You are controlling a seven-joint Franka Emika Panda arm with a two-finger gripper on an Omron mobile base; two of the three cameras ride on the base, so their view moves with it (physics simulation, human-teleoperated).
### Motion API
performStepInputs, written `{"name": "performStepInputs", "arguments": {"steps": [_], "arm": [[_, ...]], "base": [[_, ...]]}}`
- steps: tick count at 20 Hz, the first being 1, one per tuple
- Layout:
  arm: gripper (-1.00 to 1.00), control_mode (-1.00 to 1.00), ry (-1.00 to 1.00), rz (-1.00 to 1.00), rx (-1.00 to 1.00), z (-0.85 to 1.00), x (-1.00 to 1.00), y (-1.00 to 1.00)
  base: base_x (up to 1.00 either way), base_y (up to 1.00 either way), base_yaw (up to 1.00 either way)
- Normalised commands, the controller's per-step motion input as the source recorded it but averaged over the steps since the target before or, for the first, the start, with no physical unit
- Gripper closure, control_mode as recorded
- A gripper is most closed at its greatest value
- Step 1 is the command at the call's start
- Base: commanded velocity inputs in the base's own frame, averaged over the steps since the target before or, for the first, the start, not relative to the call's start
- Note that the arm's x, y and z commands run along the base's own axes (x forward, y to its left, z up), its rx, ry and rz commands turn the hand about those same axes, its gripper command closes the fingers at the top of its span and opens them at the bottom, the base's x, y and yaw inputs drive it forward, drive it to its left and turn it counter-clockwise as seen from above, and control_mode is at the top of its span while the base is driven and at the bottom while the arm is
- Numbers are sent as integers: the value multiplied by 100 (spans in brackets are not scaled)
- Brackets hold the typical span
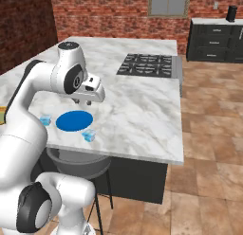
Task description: Place two yogurt containers on each plate.
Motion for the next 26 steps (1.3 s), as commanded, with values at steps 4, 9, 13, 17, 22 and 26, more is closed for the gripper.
{"name": "performStepInputs", "arguments": {"steps": [4,9,13,17,22,26], "arm": [[-100,100,0,0,0,0,0,0],[-100,100,0,0,0,0,0,0],[-100,100,0,0,0,0,0,0],[-100,100,0,0,0,0,0,0],[-100,100,0,0,0,0,0,0],[-100,100,0,0,0,0,0,0]], "base": [[0,0,0],[0,0,0],[0,0,0],[-4,50,-22],[-8,78,-24],[-2,69,-14]]}}
